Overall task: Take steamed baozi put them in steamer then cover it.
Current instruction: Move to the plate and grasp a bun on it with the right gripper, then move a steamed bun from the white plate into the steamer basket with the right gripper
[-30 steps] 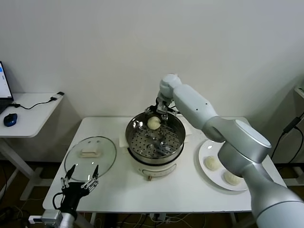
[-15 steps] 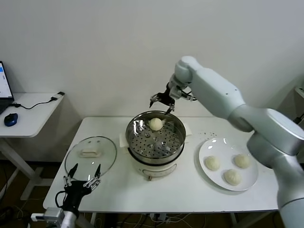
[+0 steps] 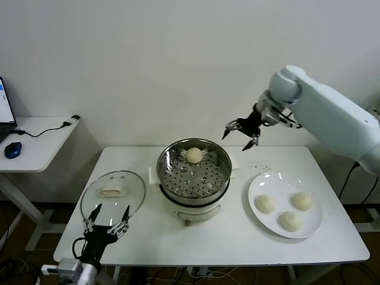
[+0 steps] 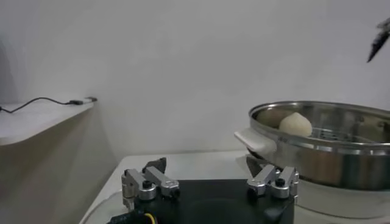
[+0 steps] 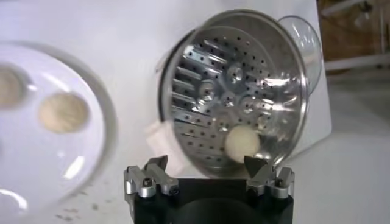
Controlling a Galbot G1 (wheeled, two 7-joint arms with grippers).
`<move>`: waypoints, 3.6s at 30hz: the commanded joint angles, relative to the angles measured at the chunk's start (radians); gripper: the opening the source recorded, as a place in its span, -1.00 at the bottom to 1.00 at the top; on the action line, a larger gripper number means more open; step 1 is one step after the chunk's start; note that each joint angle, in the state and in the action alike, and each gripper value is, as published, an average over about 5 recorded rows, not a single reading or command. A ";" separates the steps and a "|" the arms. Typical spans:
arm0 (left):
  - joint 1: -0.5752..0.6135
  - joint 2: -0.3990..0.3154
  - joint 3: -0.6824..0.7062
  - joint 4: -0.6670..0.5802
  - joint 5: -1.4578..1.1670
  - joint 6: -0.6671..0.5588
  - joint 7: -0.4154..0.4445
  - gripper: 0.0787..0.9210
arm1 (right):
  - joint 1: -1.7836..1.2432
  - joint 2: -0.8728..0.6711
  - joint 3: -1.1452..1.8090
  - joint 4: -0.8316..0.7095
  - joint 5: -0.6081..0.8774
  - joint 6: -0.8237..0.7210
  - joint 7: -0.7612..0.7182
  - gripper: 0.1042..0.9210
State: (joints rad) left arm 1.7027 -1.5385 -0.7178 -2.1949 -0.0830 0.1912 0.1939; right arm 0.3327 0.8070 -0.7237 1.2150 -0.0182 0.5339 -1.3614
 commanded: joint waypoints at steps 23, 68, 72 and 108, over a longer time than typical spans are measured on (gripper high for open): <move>0.003 0.016 0.007 0.013 0.003 0.012 0.015 0.77 | -0.535 -0.120 0.300 0.094 -0.181 -0.882 0.072 0.76; -0.003 0.008 -0.006 0.026 -0.009 0.019 0.022 0.77 | -0.625 0.002 0.337 -0.035 -0.306 -0.822 0.123 0.76; -0.003 0.007 -0.006 0.027 -0.010 0.019 0.022 0.77 | -0.624 0.003 0.337 -0.040 -0.309 -0.823 0.124 0.60; -0.040 0.010 -0.037 0.014 -0.021 0.040 0.017 0.77 | 0.352 0.411 -0.324 -0.197 0.244 -0.984 0.006 0.34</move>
State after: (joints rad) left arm 1.6657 -1.5294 -0.7527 -2.1813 -0.0999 0.2281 0.2097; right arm 0.4822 1.0031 -0.8988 1.1162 0.1172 -0.4206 -1.3378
